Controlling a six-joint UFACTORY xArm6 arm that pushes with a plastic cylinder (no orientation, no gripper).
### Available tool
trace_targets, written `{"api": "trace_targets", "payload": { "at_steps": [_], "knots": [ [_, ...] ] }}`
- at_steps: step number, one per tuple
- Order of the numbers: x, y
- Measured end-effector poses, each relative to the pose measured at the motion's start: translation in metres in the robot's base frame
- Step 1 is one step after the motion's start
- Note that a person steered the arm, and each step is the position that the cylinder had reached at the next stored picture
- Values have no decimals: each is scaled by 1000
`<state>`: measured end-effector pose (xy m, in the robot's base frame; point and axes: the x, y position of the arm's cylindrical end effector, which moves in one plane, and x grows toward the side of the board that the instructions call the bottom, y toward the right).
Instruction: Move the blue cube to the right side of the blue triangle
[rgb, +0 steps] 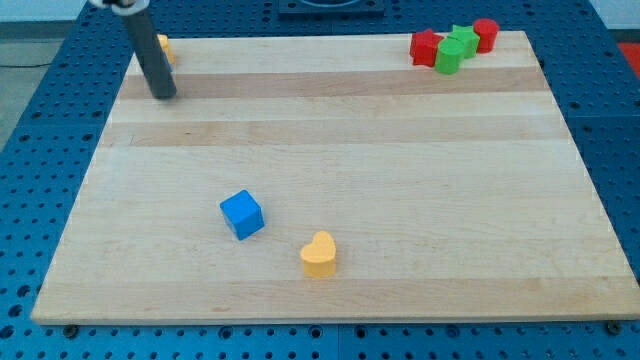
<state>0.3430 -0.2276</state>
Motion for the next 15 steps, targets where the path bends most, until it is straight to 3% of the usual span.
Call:
{"api": "trace_targets", "payload": {
  "at_steps": [2,4,6,11,13,15],
  "knots": [
    [143,41],
    [237,137],
    [208,159],
    [109,40],
    [102,62],
    [62,76]
  ]
}}
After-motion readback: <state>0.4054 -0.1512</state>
